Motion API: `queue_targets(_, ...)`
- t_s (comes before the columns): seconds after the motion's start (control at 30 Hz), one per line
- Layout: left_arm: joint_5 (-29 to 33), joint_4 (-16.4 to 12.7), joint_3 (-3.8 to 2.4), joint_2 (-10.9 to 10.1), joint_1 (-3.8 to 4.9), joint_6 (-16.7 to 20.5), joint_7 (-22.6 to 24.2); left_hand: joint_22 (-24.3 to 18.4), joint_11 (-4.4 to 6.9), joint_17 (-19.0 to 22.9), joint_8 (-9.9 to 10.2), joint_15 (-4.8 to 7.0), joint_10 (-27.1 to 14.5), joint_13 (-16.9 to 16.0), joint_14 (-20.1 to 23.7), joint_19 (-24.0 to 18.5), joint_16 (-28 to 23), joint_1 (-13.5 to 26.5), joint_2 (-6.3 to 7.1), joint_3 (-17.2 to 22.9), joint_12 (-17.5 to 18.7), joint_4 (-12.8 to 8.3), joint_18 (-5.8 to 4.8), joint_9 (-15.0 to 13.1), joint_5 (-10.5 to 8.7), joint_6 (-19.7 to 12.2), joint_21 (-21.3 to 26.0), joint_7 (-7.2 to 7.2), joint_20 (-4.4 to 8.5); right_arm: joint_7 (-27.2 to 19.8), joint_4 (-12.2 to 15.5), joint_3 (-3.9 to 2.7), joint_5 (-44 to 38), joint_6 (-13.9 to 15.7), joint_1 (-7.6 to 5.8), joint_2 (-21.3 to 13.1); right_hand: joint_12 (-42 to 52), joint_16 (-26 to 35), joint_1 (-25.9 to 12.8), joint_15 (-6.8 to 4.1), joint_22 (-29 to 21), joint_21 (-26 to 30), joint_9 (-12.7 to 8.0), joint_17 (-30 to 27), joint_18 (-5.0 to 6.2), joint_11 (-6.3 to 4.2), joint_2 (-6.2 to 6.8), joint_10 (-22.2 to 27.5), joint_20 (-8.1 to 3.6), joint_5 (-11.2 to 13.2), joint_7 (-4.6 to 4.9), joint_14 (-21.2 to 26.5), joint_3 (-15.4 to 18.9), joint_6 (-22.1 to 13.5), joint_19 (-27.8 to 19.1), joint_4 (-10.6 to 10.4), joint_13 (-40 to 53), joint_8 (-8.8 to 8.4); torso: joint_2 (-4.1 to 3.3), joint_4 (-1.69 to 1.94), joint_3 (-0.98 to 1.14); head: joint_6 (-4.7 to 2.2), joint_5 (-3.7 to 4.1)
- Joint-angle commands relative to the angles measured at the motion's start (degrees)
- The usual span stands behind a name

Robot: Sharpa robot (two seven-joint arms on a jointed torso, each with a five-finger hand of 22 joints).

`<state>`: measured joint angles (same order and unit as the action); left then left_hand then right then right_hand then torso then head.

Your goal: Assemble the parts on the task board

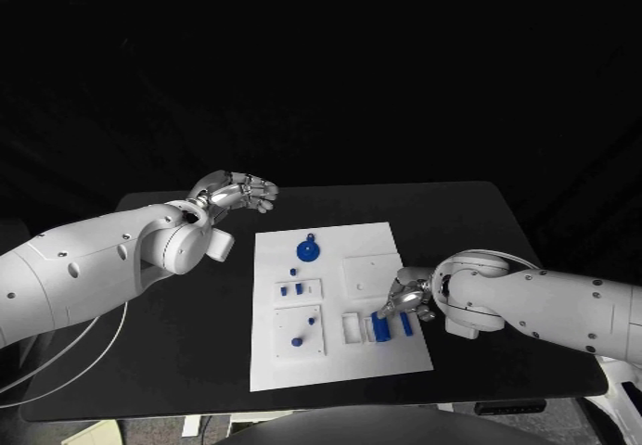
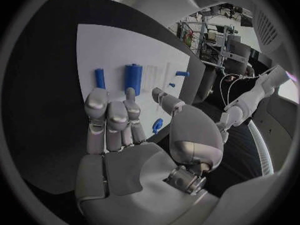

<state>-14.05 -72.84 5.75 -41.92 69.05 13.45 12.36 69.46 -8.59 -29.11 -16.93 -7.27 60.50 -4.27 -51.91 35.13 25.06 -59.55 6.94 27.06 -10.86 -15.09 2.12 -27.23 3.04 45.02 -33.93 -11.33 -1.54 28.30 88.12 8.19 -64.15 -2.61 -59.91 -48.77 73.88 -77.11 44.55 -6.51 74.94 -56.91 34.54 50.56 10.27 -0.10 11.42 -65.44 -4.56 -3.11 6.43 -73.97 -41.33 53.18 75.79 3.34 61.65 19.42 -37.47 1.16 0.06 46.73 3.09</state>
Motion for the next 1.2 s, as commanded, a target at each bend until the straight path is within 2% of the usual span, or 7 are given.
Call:
queue_targets(0.03,0.5,-0.1,-0.03,0.0,0.01,-0.9,0.9,0.1,0.06,-0.1,-0.3,-0.08,0.2,0.0,-0.4,0.2,-0.2,0.5,-0.07,-0.3,0.2,0.2,0.77,0.1,-0.11,0.0,0.3,0.33,-0.07,2.3,-0.3,0.17,-1.9,-1.9,0.40,0.3,0.3,0.0,-0.6,0.12,1.1,-0.3,0.2,0.1,4.73,-0.10,0.16,-0.4,-0.33,0.3,-0.20,0.3,0.3,-0.1,-0.2,-0.3,0.1,-0.19,-0.10,0.02,-0.02,0.21,0.07)
queue_targets(0.17,0.5,-0.1,-0.03,0.1,0.01,-0.9,0.8,0.1,0.06,-0.1,-0.3,-0.08,0.2,0.0,-0.4,0.2,-0.2,0.5,-0.08,-0.3,0.2,0.2,0.77,0.1,-0.11,0.0,0.3,0.33,-0.07,2.8,-1.0,0.35,-2.6,-3.7,0.68,0.7,0.3,0.0,-1.1,0.09,1.1,-0.4,0.4,0.3,4.73,-0.12,0.82,-0.4,-0.44,0.3,-0.22,0.3,0.2,-0.1,-0.2,-0.8,0.3,-0.23,-0.11,0.00,-0.06,0.30,-0.02)
queue_targets(0.37,0.5,-0.1,-0.03,0.0,0.01,-0.9,0.8,0.1,0.03,-0.1,-0.3,-0.07,0.2,0.0,-0.4,0.2,-0.3,0.5,-0.11,-0.3,0.2,0.3,0.78,0.1,-0.11,0.0,0.3,0.31,-0.06,2.7,-1.5,0.59,-2.6,-2.7,1.53,1.4,-0.1,0.1,-2.0,0.10,1.0,-0.5,0.7,0.4,4.73,-0.11,0.65,0.0,-0.49,0.3,-0.21,0.3,0.3,-0.2,-0.4,-1.6,0.1,-0.33,-0.11,0.01,-0.04,0.55,-0.50)
queue_targets(0.57,0.5,-0.1,-0.03,0.0,0.02,-0.9,0.7,0.1,0.00,-0.2,-0.3,-0.07,0.2,0.0,-0.4,0.2,-0.3,0.6,-0.11,-0.3,0.2,0.3,0.78,0.1,-0.11,-0.1,0.4,0.30,-0.06,2.7,-1.9,0.63,-2.7,-1.6,1.70,1.7,-0.2,0.2,-3.0,0.07,1.0,-0.7,1.1,0.6,4.73,-0.16,0.98,0.1,-0.53,0.3,-0.27,0.3,1.4,0.0,-0.5,-1.8,0.2,-0.30,-0.09,0.04,-0.07,0.64,-0.53)
queue_targets(0.63,0.5,-0.1,-0.03,0.0,0.02,-0.9,0.7,0.1,-0.01,-0.2,-0.3,-0.07,0.2,0.0,-0.4,0.2,-0.3,0.6,-0.12,-0.3,0.2,0.3,0.79,0.1,-0.11,-0.1,0.4,0.29,-0.06,2.7,-2.0,0.64,-2.7,-1.4,1.78,1.8,-0.2,0.3,-3.3,0.04,1.0,-0.7,1.2,0.7,4.73,-0.18,0.96,0.1,-0.56,0.3,-0.29,0.3,1.9,-0.1,-0.6,-1.7,0.3,-0.36,-0.08,-0.01,-0.06,0.71,-0.78)
queue_targets(1.2,0.5,-0.1,-0.03,0.0,0.02,-1.0,0.6,0.2,-0.07,-0.3,-0.3,-0.07,0.1,0.1,-0.5,0.2,-0.4,0.6,-0.13,-0.3,0.3,0.3,0.80,0.1,-0.10,-0.1,0.4,0.27,-0.06,2.6,-4.5,0.81,-2.5,-1.0,3.50,4.7,-0.4,0.4,-3.9,0.09,1.0,-0.9,1.5,1.0,4.73,-0.12,0.62,0.2,-0.71,0.3,-0.22,0.3,3.0,-0.5,-0.8,-1.7,0.5,-0.84,-0.07,0.02,-0.06,1.18,-0.97)
